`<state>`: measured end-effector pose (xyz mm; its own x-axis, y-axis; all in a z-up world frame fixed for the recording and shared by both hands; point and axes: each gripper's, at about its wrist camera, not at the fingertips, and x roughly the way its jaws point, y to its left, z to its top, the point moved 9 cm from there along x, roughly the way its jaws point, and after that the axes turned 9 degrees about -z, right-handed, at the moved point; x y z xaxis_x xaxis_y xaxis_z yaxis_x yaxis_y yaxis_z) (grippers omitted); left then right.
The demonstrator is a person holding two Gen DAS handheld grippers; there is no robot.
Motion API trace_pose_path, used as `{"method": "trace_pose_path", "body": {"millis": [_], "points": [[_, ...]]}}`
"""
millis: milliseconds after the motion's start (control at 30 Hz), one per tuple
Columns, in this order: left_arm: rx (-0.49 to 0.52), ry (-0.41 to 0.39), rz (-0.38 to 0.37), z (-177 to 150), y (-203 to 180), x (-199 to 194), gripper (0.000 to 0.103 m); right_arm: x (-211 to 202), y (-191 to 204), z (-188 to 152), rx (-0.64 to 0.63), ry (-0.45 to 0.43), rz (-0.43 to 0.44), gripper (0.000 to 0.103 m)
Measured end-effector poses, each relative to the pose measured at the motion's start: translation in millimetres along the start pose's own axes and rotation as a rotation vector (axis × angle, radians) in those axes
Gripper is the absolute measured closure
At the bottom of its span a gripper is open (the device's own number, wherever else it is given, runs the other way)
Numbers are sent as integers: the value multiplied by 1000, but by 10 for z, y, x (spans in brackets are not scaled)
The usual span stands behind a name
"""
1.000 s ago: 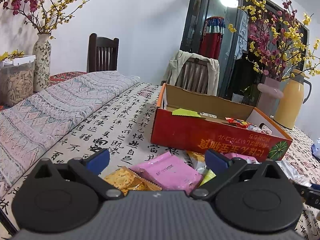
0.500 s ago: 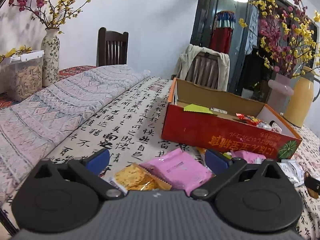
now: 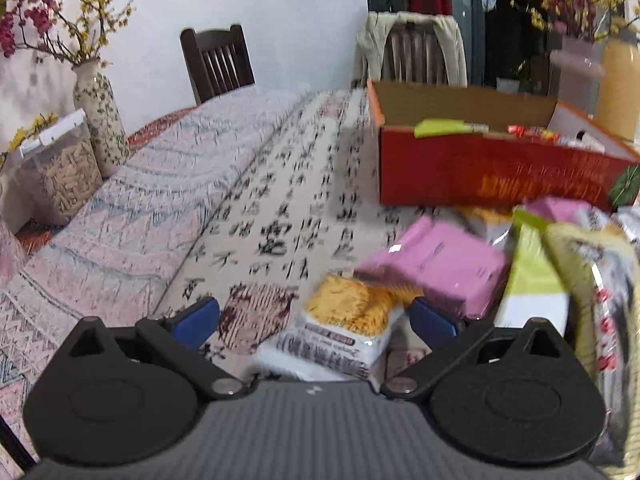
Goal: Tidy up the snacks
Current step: 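Grasp a white sachet with the right tool, then grasp the white cracker packet with the left tool while the right tool holds the sachet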
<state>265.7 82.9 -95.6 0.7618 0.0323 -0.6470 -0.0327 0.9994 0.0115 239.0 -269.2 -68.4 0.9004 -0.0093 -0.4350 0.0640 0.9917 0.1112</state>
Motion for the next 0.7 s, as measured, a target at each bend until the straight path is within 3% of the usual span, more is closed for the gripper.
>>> {"method": "trace_pose_path", "body": {"millis": [267, 600, 667, 700], "points": [[-102, 52, -53, -40, 103, 131, 0, 2, -1, 2, 0, 1, -1, 61], [-78, 62, -49, -16, 42, 135, 0, -3, -2, -9, -8, -1, -3, 60], [-79, 60, -59, -13, 17, 121, 6, 2, 1, -14, -9, 0, -5, 60], [-77, 55, -66, -10, 0, 106, 15, 2, 3, -14, -10, 0, -5, 61]]}}
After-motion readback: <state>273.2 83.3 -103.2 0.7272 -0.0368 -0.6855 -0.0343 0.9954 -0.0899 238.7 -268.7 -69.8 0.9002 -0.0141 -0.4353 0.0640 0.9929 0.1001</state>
